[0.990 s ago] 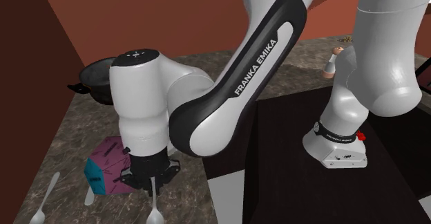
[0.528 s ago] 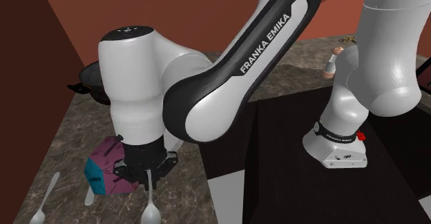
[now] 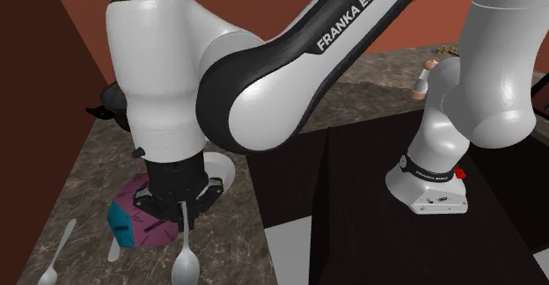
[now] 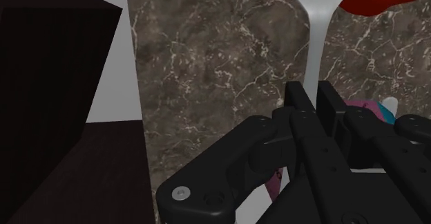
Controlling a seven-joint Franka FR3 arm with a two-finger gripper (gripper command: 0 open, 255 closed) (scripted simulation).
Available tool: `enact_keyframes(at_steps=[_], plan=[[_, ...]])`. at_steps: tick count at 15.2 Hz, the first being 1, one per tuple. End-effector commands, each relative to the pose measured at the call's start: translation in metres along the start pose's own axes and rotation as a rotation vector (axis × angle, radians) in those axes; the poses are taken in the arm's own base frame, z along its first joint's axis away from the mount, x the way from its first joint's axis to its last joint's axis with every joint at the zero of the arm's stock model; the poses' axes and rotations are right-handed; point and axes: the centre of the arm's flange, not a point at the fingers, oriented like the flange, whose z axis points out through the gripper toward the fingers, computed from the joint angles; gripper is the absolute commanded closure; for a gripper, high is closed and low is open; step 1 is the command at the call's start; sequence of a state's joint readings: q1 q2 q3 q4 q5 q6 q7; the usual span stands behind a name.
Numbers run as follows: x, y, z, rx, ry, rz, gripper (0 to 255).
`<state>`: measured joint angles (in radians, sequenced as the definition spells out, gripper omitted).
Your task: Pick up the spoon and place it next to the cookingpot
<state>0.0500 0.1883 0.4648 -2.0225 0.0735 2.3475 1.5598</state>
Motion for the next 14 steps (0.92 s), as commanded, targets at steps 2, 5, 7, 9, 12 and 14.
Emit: enact_keyframes(at_steps=[2,5,7,9,12,14], plan=[[-0.003,-0.003,-0.015,0.0,0.0,0.0,255],[-0.005,-0.004,-0.028,0.0,0.0,0.0,255],[0.02,0.003,-0.032,0.0,0.0,0.0,255],[0.045,0.01,-0.037,0.0,0.0,0.0,255],[0.083,0.02,-0.044,0.0,0.0,0.0,255],[0.108,0.027,-0.049,0.0,0.0,0.0,255]])
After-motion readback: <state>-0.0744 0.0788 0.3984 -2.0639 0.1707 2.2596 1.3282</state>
